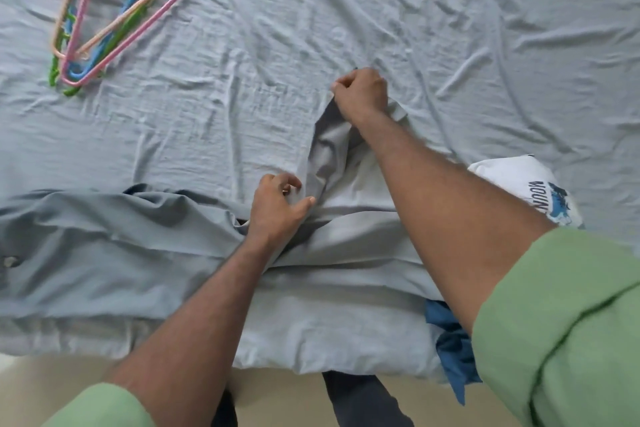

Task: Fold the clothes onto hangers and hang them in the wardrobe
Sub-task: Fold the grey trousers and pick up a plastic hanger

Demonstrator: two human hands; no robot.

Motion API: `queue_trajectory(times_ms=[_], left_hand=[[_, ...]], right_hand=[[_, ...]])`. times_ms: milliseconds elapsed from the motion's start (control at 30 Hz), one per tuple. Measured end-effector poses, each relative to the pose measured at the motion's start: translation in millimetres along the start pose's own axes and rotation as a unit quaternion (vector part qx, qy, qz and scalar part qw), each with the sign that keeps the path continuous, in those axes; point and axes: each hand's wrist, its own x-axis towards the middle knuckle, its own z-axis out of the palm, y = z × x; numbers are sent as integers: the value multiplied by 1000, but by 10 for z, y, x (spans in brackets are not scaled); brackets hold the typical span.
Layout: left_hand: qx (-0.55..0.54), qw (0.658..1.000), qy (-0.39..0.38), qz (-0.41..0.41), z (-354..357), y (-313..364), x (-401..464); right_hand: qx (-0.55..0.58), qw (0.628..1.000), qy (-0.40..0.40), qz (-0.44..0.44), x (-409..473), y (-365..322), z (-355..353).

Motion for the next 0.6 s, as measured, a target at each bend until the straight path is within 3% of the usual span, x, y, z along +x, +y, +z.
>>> queue_trajectory(times_ms=[67,167,233,300,367,467,600], left_hand=[[-19,1000,4,0,-24,16,-43],[-44,999,3,0,-51,77,-79],[-42,999,-30,-2,-66,113,-79],[-6,998,-57,19,-32,122,-75],[17,998,-53,28,19,123,-52],[-23,999,-36,-21,47,149,3],[-24,998,-58,-5,19,144,54]], right_hand=[[148,986,69,43,-93,58,-166],[300,935,164,95,-293,431,-484],[306,917,198,161,-474,777,-624],[285,920,180,200,-635,1053,-666],[204,952,174,147,-668,1213,-613],[92,985,142,9,-561,1035,-494],[-39,989,-25,-137,-313,490,-244]])
